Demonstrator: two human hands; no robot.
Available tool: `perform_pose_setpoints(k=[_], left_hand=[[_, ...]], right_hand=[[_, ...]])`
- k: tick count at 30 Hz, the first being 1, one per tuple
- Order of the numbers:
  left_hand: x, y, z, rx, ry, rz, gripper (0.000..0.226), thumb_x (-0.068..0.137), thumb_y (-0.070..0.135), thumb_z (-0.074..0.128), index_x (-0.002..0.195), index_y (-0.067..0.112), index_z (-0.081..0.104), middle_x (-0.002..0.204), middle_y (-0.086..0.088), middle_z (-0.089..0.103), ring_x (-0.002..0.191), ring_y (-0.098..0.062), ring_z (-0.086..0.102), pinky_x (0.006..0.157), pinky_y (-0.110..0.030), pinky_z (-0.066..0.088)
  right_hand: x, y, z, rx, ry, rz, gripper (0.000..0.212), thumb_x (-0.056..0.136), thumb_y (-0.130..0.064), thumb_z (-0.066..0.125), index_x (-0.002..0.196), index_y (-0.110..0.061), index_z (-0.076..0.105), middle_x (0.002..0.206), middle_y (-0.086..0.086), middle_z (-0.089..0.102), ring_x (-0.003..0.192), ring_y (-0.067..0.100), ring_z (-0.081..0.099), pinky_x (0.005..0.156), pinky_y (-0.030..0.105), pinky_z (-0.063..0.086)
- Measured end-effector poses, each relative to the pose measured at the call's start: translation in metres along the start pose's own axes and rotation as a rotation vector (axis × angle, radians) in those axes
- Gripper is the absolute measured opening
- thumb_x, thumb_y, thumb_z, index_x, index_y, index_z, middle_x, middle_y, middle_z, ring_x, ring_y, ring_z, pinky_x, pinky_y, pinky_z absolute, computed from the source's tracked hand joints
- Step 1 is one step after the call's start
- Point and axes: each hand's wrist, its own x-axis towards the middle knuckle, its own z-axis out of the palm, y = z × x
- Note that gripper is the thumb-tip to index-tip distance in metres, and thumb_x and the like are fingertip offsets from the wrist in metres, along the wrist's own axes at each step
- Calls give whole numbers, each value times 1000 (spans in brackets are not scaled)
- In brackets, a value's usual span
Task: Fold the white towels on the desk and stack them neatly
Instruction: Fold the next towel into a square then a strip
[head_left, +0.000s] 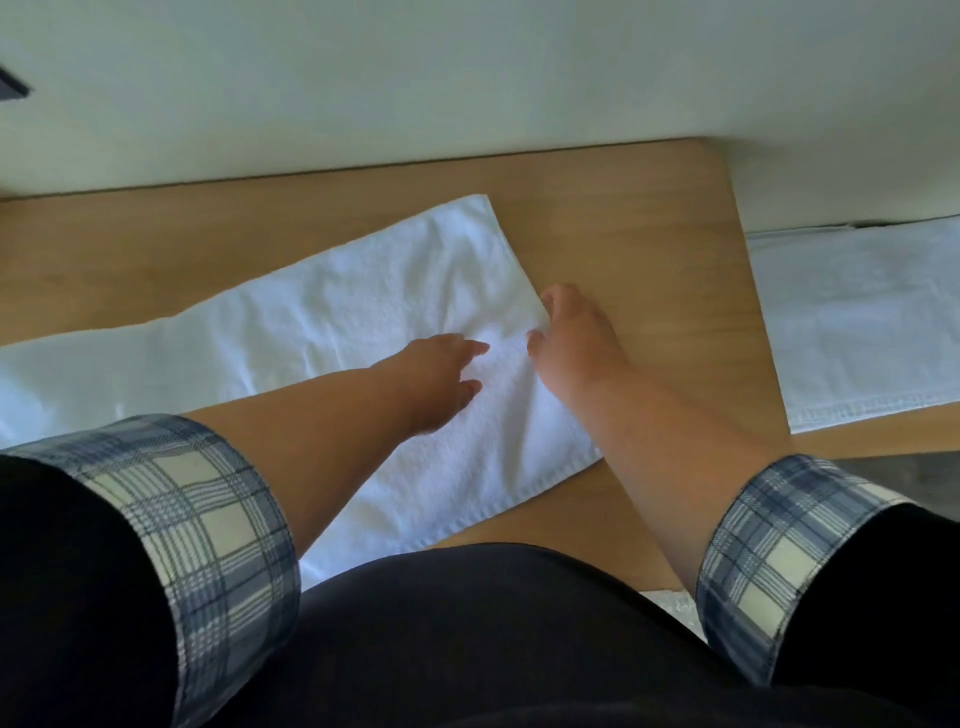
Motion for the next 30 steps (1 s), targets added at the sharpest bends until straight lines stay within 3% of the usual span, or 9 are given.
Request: perform_pose_setpoints(k=[3,6,15,19,22,25,30], left_hand=[[-17,-14,0,24,2,-33,56,102,40,46,154,36,24,164,2,17,146,-22,26,115,-43,30],[-41,-45,-1,15,46,-127,58,102,40,46,154,35,22,163,0,17,146,-24,25,115,-45,30],[-143,-176,24,-67,204,-431,59,100,40,47,154,32,24,157,-3,28,140,-29,31,113,-45,31],[-190,-237,46,-161,330,-504,61,98,43,49,153,34,26,160,1,25,145,-25,24,117,-41,22],[-223,-281,57,-264,524,-534,61,96,45,50,152,33,27,158,4,26,145,-22,22,117,-40,20],[-245,-328,59,-442,678,-607,64,97,44,49,153,30,22,156,3,26,143,-22,24,114,-38,24],[-254,-405,56,-819,636,-747,70,99,47,45,155,22,13,156,-6,27,138,-27,35,111,-46,33]], right_hand=[[-11,-25,13,-151,91,-253,41,94,-30,58,134,-26,49,135,2,48,127,25,40,104,38,35],[-17,-62,33,-215,-123,-428,46,97,-33,52,142,-29,44,141,1,47,133,25,36,107,38,32],[-56,-178,121,-377,-407,-668,58,94,-37,56,149,-31,38,148,1,43,136,29,37,106,43,36],[-77,-224,167,-423,-482,-702,58,94,-39,56,149,-28,39,145,1,44,134,29,38,105,42,39],[-90,-264,195,-418,-476,-721,58,93,-36,59,147,-25,42,149,3,42,136,29,38,109,43,38],[-100,-317,220,-312,-362,-773,52,94,-31,60,144,-19,48,149,5,43,135,30,39,111,42,35],[-107,-429,266,-240,-210,-861,48,94,-31,59,140,-20,52,141,6,52,131,30,42,110,36,33]])
